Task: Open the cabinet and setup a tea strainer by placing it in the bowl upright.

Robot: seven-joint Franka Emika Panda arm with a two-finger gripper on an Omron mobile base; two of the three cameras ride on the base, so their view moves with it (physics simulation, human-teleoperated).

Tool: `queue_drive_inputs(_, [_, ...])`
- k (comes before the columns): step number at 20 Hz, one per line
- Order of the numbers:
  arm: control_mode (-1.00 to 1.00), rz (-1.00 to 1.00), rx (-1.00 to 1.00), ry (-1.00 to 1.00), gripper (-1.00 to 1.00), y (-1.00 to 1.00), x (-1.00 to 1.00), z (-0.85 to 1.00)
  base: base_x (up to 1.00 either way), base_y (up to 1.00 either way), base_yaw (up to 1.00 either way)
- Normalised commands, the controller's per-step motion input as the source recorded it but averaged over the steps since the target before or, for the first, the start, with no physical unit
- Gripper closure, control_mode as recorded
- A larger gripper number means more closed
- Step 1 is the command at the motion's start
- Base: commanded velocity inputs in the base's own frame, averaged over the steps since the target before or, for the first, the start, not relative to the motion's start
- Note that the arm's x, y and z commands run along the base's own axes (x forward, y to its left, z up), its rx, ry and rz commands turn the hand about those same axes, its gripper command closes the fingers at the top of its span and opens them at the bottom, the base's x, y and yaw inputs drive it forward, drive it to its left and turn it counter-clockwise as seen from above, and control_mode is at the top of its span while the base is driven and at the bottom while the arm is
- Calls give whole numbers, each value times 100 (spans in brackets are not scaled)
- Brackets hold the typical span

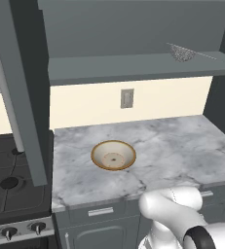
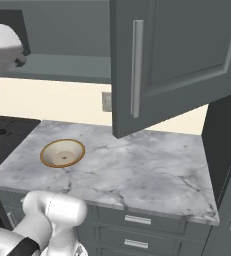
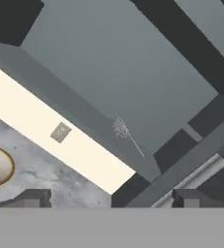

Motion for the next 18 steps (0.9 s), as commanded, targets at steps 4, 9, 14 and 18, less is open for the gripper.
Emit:
queue_drive_inputs(4, [-100,-2,-55,48,-100,80,19,-19,0,0,0])
queue_drive_inputs(9, [-100,-1,-47,58,-100,42,48,-49,0,0,0])
queue_drive_inputs(14, [-100,-5,-35,36,-100,-1,55,-57,0,0,0])
queue_drive_inputs(18, [-100,0,-16,13,-100,-49,61,-59,0,0,0])
